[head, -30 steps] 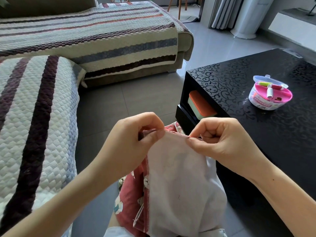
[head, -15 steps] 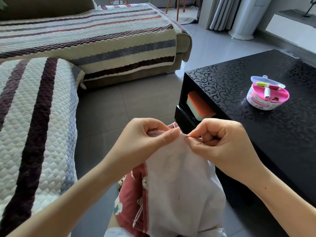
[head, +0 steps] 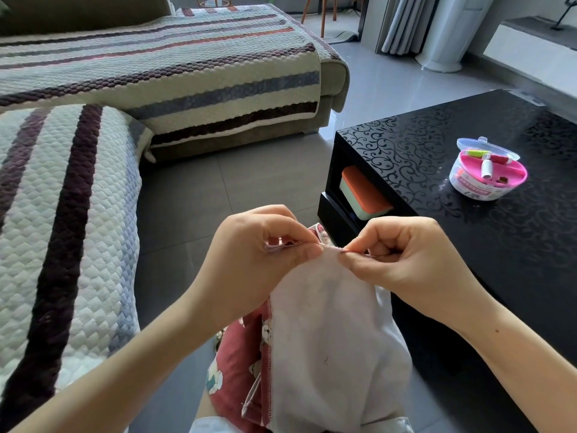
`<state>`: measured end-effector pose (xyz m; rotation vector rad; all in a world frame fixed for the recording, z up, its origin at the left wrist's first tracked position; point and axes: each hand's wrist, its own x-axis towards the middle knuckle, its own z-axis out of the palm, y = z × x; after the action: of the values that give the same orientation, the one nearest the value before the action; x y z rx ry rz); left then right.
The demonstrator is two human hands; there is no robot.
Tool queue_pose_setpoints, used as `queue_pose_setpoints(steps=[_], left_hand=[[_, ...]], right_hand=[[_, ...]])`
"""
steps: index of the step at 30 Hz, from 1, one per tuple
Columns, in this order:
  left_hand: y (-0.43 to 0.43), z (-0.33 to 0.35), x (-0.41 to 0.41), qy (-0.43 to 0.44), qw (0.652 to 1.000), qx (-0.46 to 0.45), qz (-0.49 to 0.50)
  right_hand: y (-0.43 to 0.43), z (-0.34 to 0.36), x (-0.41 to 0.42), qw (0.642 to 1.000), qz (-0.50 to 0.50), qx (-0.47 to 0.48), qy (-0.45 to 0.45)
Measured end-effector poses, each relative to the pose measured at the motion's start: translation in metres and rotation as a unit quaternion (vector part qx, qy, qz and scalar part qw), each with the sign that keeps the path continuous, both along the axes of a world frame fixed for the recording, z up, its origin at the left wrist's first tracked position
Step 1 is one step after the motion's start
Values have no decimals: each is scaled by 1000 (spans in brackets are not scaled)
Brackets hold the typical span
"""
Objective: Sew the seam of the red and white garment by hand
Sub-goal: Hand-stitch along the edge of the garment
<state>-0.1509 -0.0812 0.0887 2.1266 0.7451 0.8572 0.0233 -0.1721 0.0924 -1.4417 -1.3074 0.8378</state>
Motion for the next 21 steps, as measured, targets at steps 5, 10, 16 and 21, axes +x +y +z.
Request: queue_pose_setpoints(steps=[5, 10, 16, 21], left_hand=[[0, -4, 1, 7, 1000, -5, 0], [1, -4, 0, 31, 999, -24, -6], [10, 0, -2, 69, 995, -62, -27], [19, 3, -4, 103, 986, -122, -56]], right_hand=[[6, 0, 4, 995, 10, -57, 75], [10, 1, 9, 994, 25, -81, 70], [14, 3, 9, 993, 37, -89, 72], [18, 4, 3, 990, 56, -105, 80]])
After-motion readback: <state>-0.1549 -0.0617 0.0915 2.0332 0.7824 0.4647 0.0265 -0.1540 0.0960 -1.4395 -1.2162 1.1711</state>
